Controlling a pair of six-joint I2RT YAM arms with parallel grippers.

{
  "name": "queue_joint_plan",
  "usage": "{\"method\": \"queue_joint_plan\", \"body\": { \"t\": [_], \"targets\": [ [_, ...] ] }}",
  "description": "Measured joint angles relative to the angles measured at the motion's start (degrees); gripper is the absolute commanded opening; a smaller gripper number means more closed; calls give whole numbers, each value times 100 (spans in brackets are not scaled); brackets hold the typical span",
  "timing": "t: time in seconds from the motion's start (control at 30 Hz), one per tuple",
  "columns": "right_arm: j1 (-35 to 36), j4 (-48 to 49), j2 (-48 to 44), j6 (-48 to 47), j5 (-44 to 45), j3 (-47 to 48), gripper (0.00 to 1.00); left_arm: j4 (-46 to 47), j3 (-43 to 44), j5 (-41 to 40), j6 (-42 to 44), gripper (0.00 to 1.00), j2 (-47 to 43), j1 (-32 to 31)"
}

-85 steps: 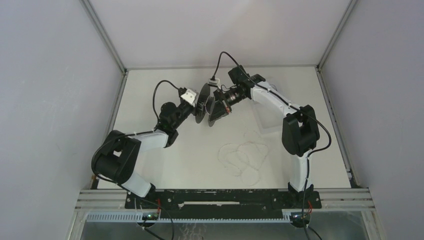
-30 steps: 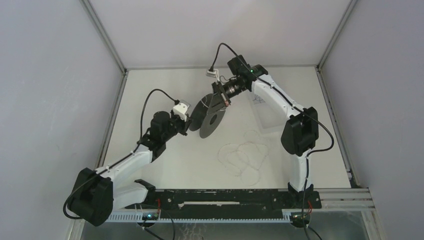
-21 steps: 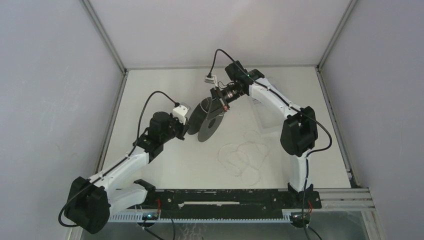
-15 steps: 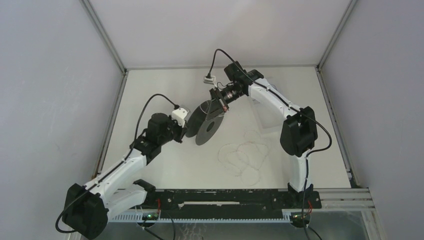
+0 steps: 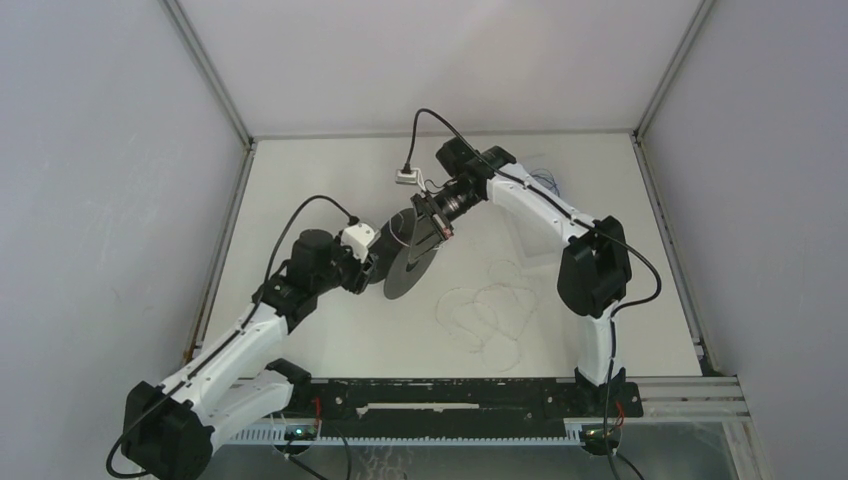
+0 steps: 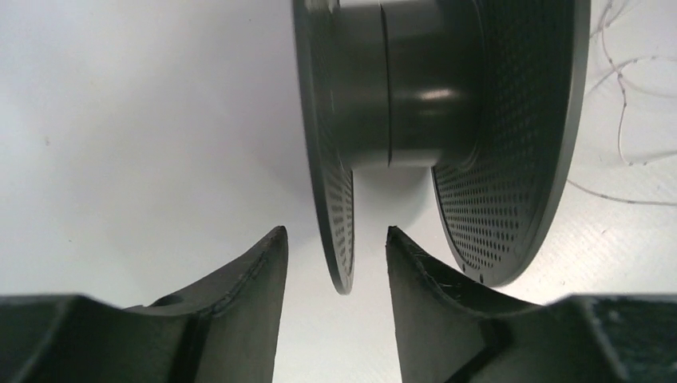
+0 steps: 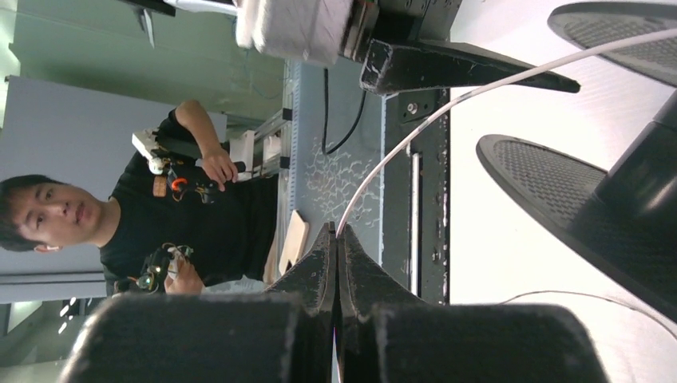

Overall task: Wrap the cables
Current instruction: Wrap the cable around the cable reel.

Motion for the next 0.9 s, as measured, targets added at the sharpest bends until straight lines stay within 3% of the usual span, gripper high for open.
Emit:
{"method": "queue_joint_plan", "body": {
  "t": [0.1,0.17,0.27,0.5,0.73,0.9],
  "targets": [
    [52,-66,-61,-101,-76,-107,0,87,85,31,35,63,-50,61],
    [76,-76,-90,-136,-127,-127,0,273,109,83,33,73,-61,111],
    [136,-72,-131,-188,-205,-140,0,664,111,251,22,78,-44,151],
    [328,-72,-177,-284,-448,-243,0,1971,85,682,-127,76,245,153],
    [369,-63,-179,-286,-527,-275,0,2924,-81,881,-291,63,581,155],
    [267,-46,-179,-275,-544,-275,0,3274,-326,890,-269,71,656,155]
  ]
}}
